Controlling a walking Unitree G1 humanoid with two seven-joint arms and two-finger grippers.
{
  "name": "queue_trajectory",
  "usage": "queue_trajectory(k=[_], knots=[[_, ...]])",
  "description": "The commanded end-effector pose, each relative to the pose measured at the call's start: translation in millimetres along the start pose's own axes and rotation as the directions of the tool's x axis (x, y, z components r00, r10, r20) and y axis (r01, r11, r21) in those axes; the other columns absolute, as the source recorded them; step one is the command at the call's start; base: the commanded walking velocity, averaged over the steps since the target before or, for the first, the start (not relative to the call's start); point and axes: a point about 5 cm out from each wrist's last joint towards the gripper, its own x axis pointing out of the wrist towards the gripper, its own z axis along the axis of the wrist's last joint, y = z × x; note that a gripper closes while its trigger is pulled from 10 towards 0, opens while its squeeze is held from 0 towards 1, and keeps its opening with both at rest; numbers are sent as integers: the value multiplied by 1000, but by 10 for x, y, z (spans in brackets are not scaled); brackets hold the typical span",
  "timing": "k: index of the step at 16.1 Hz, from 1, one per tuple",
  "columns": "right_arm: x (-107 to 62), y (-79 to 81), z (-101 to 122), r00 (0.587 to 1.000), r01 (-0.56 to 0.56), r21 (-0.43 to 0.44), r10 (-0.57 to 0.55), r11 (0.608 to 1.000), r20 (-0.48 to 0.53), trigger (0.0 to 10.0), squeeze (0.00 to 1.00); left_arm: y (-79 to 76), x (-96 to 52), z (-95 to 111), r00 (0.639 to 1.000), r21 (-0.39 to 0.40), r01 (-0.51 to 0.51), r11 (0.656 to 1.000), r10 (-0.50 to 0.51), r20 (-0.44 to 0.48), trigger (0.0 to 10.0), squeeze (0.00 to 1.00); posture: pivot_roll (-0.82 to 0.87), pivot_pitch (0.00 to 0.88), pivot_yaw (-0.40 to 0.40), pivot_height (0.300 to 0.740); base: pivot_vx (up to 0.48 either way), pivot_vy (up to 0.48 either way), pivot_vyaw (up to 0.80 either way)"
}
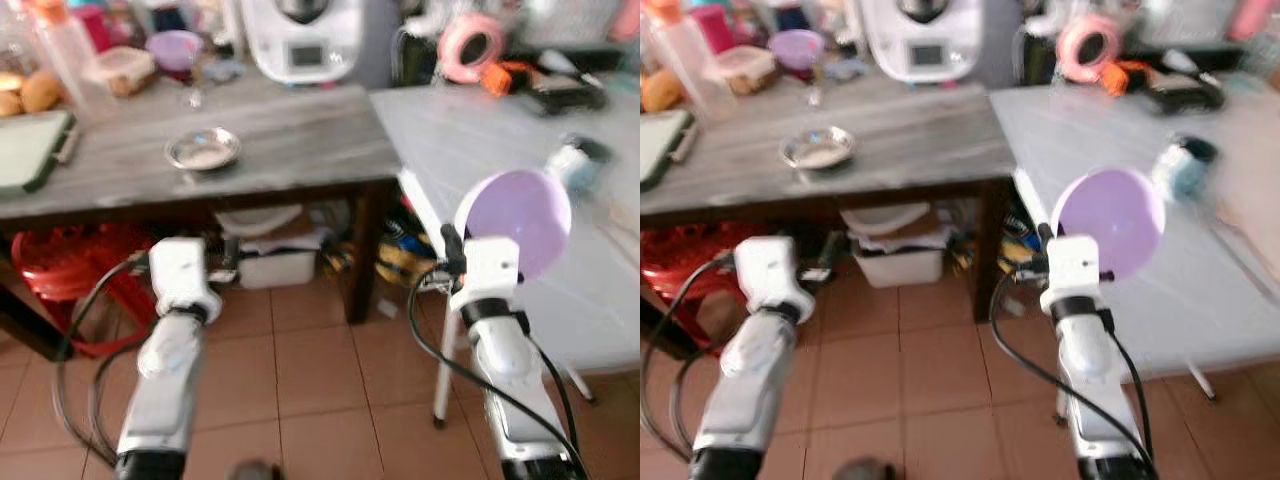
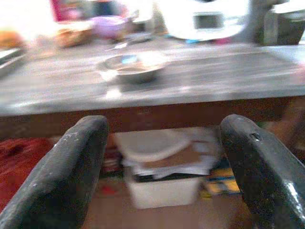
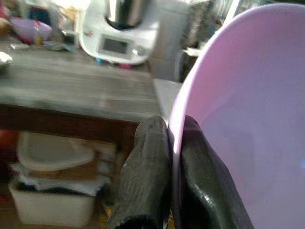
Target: Setting the table
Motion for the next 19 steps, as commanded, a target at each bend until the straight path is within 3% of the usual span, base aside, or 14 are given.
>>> queue_trajectory(k=[1, 2, 5, 9, 14, 19], knots=[[-25, 42, 52, 1000, -3, 33, 2, 999, 13, 10000, 0, 116, -56, 3, 998, 16, -61, 998, 61, 9, 10000, 0, -19, 0, 23, 740, 326, 270, 0], [-43, 40, 44, 1000, -6, 36, 6, 999, 9, 10000, 0, 154, -74, -7, 994, 49, -109, 993, 108, 17, 10000, 0, -3, 0, 11, 740, 0, 0, 0], [6, 48, 86, 999, -28, 35, 27, 999, 18, 10000, 0, 207, -56, 64, 989, 33, -146, 989, 145, 30, 10000, 0, 21, 0, -7, 740, 0, 0, 533], [28, 30, 139, 999, -38, 23, 37, 999, 29, 10000, 0, 215, -100, 92, 991, 40, -124, 991, 122, 46, 10000, 0, 11, 0, -11, 740, 0, 0, 798], [2, 19, 142, 999, -40, -2, 40, 999, 25, 10000, 0, 43, -71, 35, 999, -11, -53, 999, 53, -5, 10000, 0, -21, 0, 11, 740, 277, 393, 0], [-8, -13, 115, 999, -34, -17, 34, 999, 13, 10000, 0, -73, -67, -32, 999, -18, 21, 1000, -22, -40, 10000, 0, -40, 0, 22, 740, 0, 461, 0]])
